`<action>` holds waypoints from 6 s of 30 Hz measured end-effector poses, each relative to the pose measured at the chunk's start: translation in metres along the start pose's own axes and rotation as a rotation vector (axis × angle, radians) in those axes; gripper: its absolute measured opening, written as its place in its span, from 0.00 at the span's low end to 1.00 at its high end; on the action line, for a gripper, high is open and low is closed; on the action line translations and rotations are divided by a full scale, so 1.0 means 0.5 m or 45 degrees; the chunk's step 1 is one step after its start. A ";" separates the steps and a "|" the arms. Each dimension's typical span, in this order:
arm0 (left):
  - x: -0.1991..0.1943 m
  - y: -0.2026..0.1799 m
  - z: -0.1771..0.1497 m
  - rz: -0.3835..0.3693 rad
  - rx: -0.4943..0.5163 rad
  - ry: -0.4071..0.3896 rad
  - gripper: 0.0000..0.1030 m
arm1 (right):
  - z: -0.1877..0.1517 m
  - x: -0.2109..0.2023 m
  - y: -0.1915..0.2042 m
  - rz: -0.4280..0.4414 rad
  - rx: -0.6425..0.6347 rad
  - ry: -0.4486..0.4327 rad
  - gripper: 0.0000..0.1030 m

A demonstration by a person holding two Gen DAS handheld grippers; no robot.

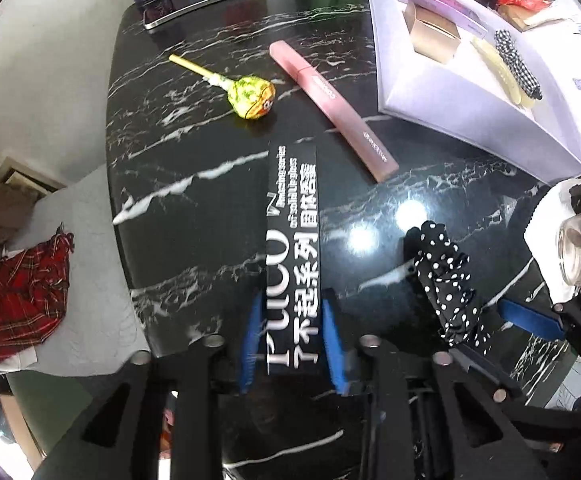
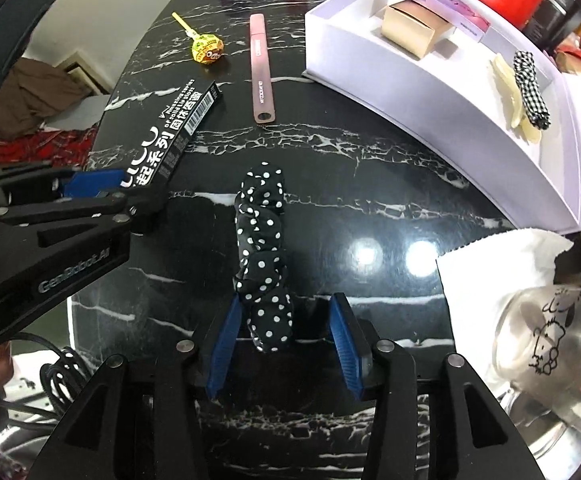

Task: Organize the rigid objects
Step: 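Lift the polka-dot scrunchie and PUCO box and carry both toward the lavender box, then lower the PUCO box with the left gripper while the right gripper lowers the polka-dot scrunchie into the box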

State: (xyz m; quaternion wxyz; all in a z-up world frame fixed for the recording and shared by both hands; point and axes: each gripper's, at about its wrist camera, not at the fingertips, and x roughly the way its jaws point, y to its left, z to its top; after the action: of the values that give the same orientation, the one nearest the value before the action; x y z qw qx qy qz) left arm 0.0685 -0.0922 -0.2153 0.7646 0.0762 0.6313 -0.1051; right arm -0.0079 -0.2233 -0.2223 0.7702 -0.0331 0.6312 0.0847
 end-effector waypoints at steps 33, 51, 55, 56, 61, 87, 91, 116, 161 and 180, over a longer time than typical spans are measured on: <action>-0.018 0.051 -0.027 -0.077 -0.046 -0.071 0.25 | 0.060 0.003 0.043 0.060 -0.007 -0.021 0.16; -0.115 0.003 -0.052 -0.090 -0.024 -0.149 0.25 | 0.012 -0.073 0.056 0.085 -0.005 -0.082 0.16; -0.123 -0.021 -0.051 -0.107 0.011 -0.157 0.25 | -0.007 -0.081 0.041 0.074 0.029 -0.083 0.16; -0.125 -0.027 -0.052 -0.113 0.017 -0.158 0.25 | -0.013 -0.086 0.036 0.068 0.037 -0.085 0.16; -0.139 -0.060 -0.052 -0.128 0.068 -0.171 0.25 | -0.035 -0.103 0.005 0.048 0.078 -0.092 0.16; -0.201 -0.117 0.055 -0.137 0.159 -0.259 0.25 | 0.029 -0.191 -0.082 -0.039 0.135 -0.171 0.16; -0.212 -0.120 0.084 -0.129 0.165 -0.279 0.25 | 0.055 -0.209 -0.094 -0.044 0.131 -0.198 0.16; -0.221 -0.194 0.268 -0.200 0.249 -0.339 0.25 | 0.187 -0.266 -0.235 -0.127 0.173 -0.328 0.16; -0.026 -0.351 0.438 -0.173 0.418 -0.227 0.25 | 0.289 -0.092 -0.423 -0.192 0.292 -0.205 0.16; -0.023 -0.365 0.439 -0.117 0.448 -0.213 0.25 | 0.287 -0.089 -0.430 -0.216 0.306 -0.187 0.22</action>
State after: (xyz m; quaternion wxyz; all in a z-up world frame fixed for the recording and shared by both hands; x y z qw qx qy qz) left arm 0.2276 -0.3225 -0.1589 0.7835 0.1708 0.5404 -0.2548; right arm 0.1594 -0.4158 -0.1618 0.8171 0.0125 0.5737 -0.0545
